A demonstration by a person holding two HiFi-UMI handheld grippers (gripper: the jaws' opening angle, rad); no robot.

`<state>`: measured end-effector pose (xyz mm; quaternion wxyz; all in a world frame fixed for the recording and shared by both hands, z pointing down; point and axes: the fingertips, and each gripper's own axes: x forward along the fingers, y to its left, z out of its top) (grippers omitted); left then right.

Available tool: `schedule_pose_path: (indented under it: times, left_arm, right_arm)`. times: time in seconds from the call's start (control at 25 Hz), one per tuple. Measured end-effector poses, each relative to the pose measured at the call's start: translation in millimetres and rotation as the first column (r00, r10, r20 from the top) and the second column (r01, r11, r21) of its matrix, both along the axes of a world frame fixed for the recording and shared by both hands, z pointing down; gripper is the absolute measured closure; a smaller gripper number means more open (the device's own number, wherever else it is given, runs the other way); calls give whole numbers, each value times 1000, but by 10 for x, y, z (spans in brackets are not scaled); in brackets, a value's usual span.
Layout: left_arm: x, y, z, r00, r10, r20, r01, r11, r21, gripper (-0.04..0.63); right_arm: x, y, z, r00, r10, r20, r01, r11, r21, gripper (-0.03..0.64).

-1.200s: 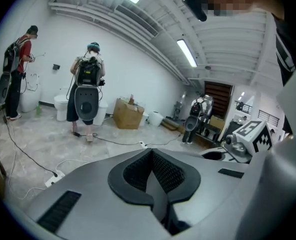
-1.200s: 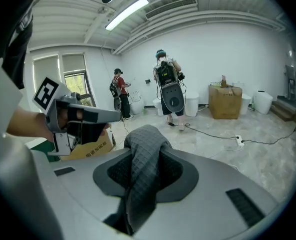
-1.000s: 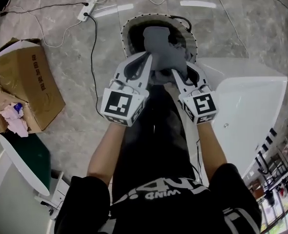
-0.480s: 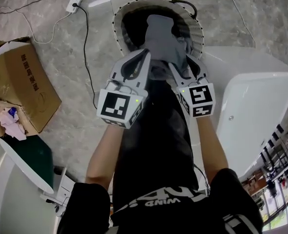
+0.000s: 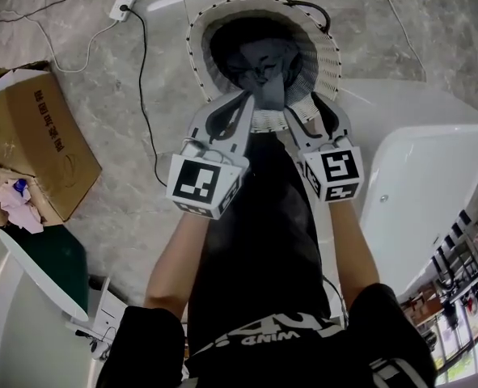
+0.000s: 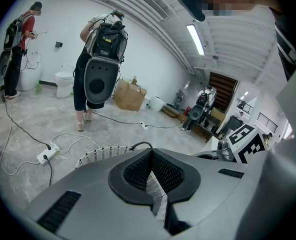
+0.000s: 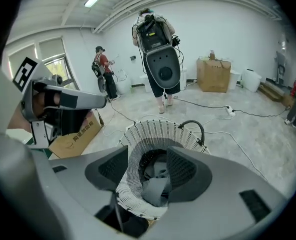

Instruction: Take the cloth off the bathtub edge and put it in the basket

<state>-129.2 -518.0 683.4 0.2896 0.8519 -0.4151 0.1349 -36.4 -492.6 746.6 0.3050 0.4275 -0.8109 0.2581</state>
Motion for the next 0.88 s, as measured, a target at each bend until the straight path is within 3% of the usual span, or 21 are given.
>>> schedule_pose_path:
  times: [0.12,0.36,0.6,0.88]
  left_arm:
    - [-20,6,-86,1000,3,3,-3,1000,-4,582]
    - [-58,-16,-704,1000,1,-3,-1,1000,19,582]
    - [-59,47,-1599,1000,6,-20,-5,998,59,583]
    - [-120,98,-2737,999,23,-39,-16,986,168,581]
  right_arm:
    - [-78,-20,-131,999,-2,43,2,1000,20,407]
    - [-220,-108,-919,989,11,147,-24,996,88,590]
    - [-190,-104,-1962,975,35,220,-64,990,126,603]
    - [-205,-17,-3277,963,-22,270,-54,962,269,603]
